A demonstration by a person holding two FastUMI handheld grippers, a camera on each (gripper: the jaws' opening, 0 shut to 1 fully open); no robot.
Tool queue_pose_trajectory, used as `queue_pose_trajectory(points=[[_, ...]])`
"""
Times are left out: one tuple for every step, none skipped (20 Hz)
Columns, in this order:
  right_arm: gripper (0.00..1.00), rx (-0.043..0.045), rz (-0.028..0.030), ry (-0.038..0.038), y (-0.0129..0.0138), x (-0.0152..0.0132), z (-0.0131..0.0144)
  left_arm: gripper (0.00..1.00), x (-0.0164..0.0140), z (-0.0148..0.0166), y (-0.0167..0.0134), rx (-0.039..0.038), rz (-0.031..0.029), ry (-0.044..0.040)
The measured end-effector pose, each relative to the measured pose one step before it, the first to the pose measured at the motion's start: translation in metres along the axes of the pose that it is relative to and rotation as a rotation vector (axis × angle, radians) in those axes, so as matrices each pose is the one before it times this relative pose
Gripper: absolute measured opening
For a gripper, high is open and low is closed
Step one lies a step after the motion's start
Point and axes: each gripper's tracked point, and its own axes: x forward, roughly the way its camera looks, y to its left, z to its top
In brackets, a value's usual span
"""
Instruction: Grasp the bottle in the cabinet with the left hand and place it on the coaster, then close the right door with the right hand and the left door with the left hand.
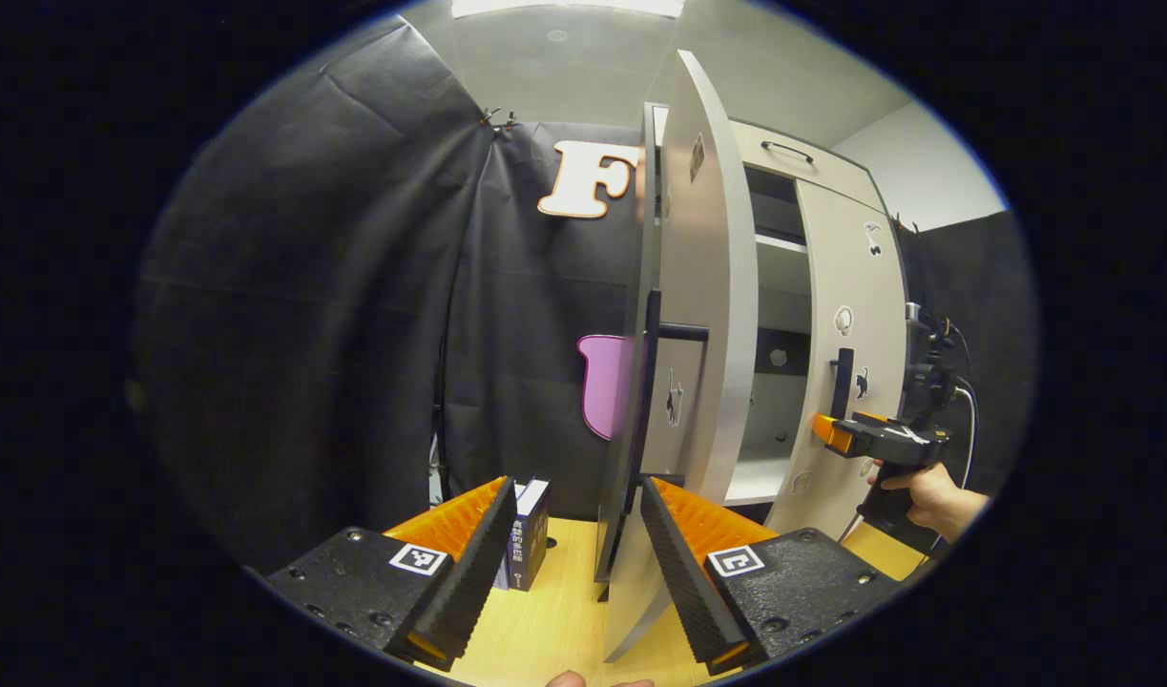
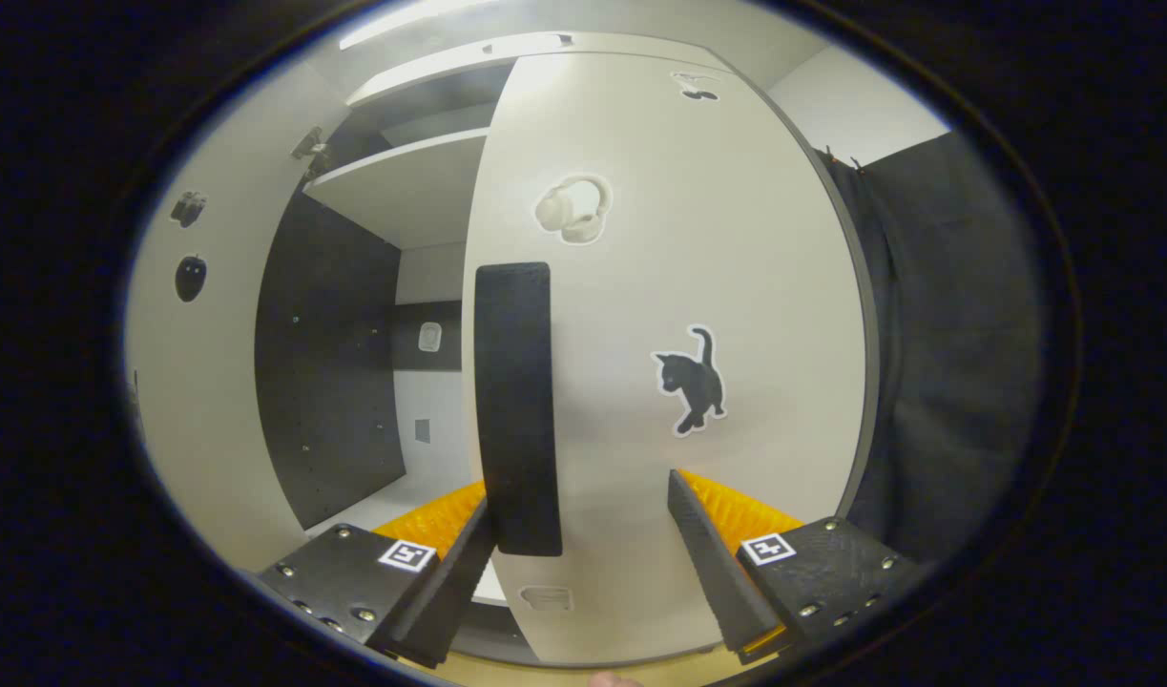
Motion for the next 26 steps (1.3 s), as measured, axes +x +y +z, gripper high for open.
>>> queue_pose_trajectory(points=[[1.0, -0.00033, 0.00015, 0.00072, -0.00025, 0.00006, 0.00039, 0.84, 0.00295, 0.00121, -0.0033, 0.01383, -0.01078, 0.00036], [1.0, 0.00132, 0.00023, 0.00221, 0.0002, 0.00074, -0.00076, 0.84, 0.00347, -0.00119, -0.00203, 0.01491, -0.00674, 0.00352], [1.0, 0.00353, 0.00118, 0.00191, -0.00013, 0.00023, 0.00048, 0.84, 0.00275, -0.00124, -0.00162, 0.0137, -0.00492, 0.00456], [1.0, -0.00146, 0.00103, 0.0044, 0.00001, -0.00078, -0.00036, 0.84, 0.0011, -0.00034, 0.00104, 0.01309, 0.0014, 0.00279], [1.0, -0.00156, 0.00019, -0.00044, -0.00005, -0.00006, 0.00054, 0.83, 0.00089, 0.00018, 0.00004, 0.01179, -0.00427, 0.00159], [1.0, 0.00309, 0.00448, 0.0066, 0.00073, -0.00051, -0.00095, 0.83, 0.00056, 0.00006, -0.00109, 0.00356, -0.007, -0.00255], [1.0, 0.01487, 0.00622, 0.01398, 0.00048, -0.00157, -0.00167, 0.83, 0.00054, -0.00009, -0.00159, -0.00132, -0.00632, 0.00272], [1.0, 0.01389, 0.00668, -0.00244, -0.00006, -0.00142, 0.00192, 0.83, -0.00051, -0.00103, -0.00162, -0.00294, -0.00948, 0.00097], [1.0, 0.00652, 0.00665, -0.00356, -0.00001, -0.00425, 0.00128, 0.83, 0.0003, 0.00092, -0.00268, -0.00105, -0.01016, -0.0002], [1.0, 0.00165, 0.00516, -0.0039, 0.00036, -0.00409, 0.0014, 0.83, -0.00083, -0.00012, -0.00286, 0.0018, -0.00768, 0.00096], [1.0, -0.0008, 0.00645, -0.00024, 0.00012, -0.0042, 0.00057, 0.83, -0.00095, 0.00109, -0.00264, 0.00712, -0.00473, -0.00079], [1.0, -0.00292, 0.00712, 0.00102, -0.00053, -0.00584, 0.00018, 0.83, -0.0011, 0.00023, -0.00202, 0.00868, -0.00165, -0.00228], [1.0, -0.00061, 0.00557, 0.00184, -0.0004, -0.00597, 0.00018, 0.83, -0.00028, 0.00115, -0.00281, 0.00842, -0.00232, -0.00274], [1.0, 0.00633, 0.00019, 0.00559, -0.00135, -0.00625, -0.0011, 0.83, -0.0005, -0.00045, -0.00258, 0.00084, -0.00344, 0.00055], [1.0, 0.0073, 0.01495, 0.0071, 0.00118, -0.00676, -0.00025, 0.83, 0.00043, -0.00058, -0.00284, -0.00885, -0.00561, 0.00254], [1.0, 0.00289, 0.01126, 0.00147, -0.00024, -0.00686, 0.00179, 0.88, 0.00203, -0.00089, -0.00464, -0.01377, -0.01255, -0.00075], [1.0, -0.00011, 0.00232, -0.00285, -0.00246, -0.00579, 0.00262, 0.83, 0.00209, -0.00035, -0.00642, -0.01181, -0.01539, 0.00144], [1.0, 0.00057, 0.00141, -0.0047, -0.00298, -0.00667, 0.00248, 0.8, 0.00001, -0.00004, -0.00601, -0.01141, -0.00928, 0.00149], [1.0, 0.00276, -0.00109, -0.00099, -0.00383, -0.00608, 0.00287, 0.8, 0.00115, -0.0005, -0.0068, -0.00284, -0.00864, 0.00175], [1.0, 0.00761, -0.00053, 0.00544, -0.00438, -0.00597, 0.00054, 0.8, 0.00123, 0.00133, -0.00638, 0.00934, -0.01043, -0.00385], [1.0, 0.00966, 0.00756, 0.00516, -0.00205, -0.00612, 0.00165, 0.75, 0.00231, 0.00093, -0.00743, 0.01369, -0.00903, -0.00262], [1.0, 0.00376, 0.00201, 0.00486, -0.00343, -0.00577, 0.00022, 0.8, 0.00215, -0.0008, -0.00746, 0.00908, -0.00544, -0.00004], [1.0, -0.00039, -0.00045, 0.00272, -0.00371, -0.00498, 0.001, 0.8, 0.00205, 0.00004, -0.00735, 0.00406, -0.00478, -0.00163], [1.0, -0.00033, 0.00014, -0.00006, -0.00387, -0.00559, 0.00073, 0.8, 0.00296, -0.00002, -0.00756, 0.00439, -0.00719, -0.00125], [1.0, 0.00241, 0.00081, -0.00269, -0.0031, -0.0041, 0.00136, 0.8, 0.00306, 0.00041, -0.00682, 0.00361, -0.00701, -0.00221], [1.0, 0.00224, 0.00063, 0.00097, -0.00311, -0.00405, -0.00033, 0.8, 0.00292, 0.00005, -0.00572, 0.00672, -0.00789, -0.00123]])
